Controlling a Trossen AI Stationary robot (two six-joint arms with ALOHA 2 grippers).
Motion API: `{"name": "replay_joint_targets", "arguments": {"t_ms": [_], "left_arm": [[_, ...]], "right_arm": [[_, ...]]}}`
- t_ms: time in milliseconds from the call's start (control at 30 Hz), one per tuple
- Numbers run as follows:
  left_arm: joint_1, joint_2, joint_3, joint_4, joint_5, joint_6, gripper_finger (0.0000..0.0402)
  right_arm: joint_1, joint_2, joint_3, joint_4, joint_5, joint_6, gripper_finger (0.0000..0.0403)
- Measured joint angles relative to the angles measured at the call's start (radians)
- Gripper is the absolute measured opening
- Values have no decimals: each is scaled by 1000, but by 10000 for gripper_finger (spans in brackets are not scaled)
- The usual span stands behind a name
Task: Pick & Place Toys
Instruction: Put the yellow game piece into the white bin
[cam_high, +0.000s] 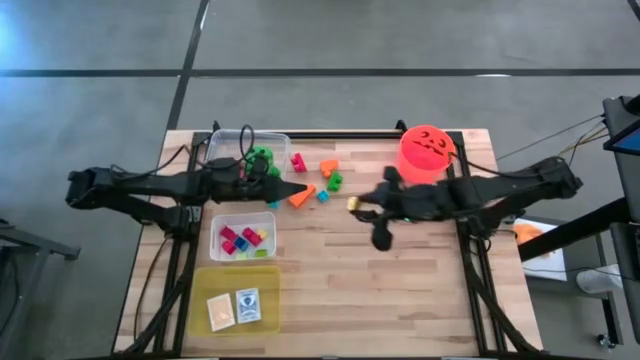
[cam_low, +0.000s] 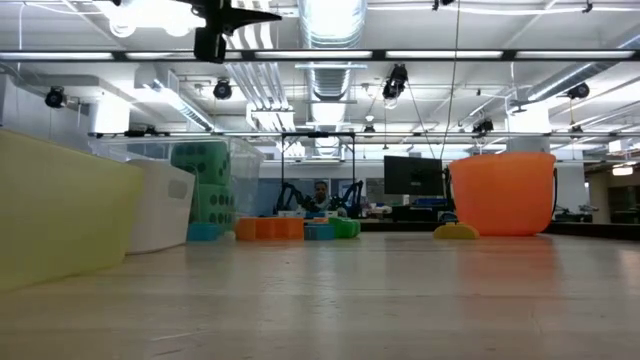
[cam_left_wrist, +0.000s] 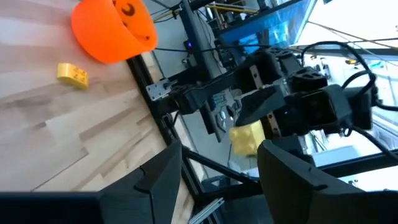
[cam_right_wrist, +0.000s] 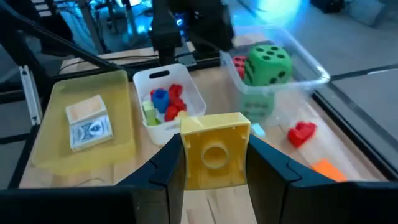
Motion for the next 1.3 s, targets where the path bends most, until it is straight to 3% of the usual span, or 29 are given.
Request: {"name": "replay_joint_targets", "arguments": {"t_ms": [333,667,833,1000,1300], "left_arm": [[-5,55,22,62,34,-19,211],[-21,96,22,59,34,-98,343],[-33,120,22,59,34,-97,375],[-37,131,22,59,34,-100,364],[-37,149,22,60,31,-155,287]], "right_arm": [[-53,257,271,-159,-40,-83,120],[-76,391,463,-286,-33,-130,120],[-97,442,536,-318,-34,-134,120],[-116,476,586,-351,-33,-150,120],[-126,552,674,-418,-34,-186,120]]}}
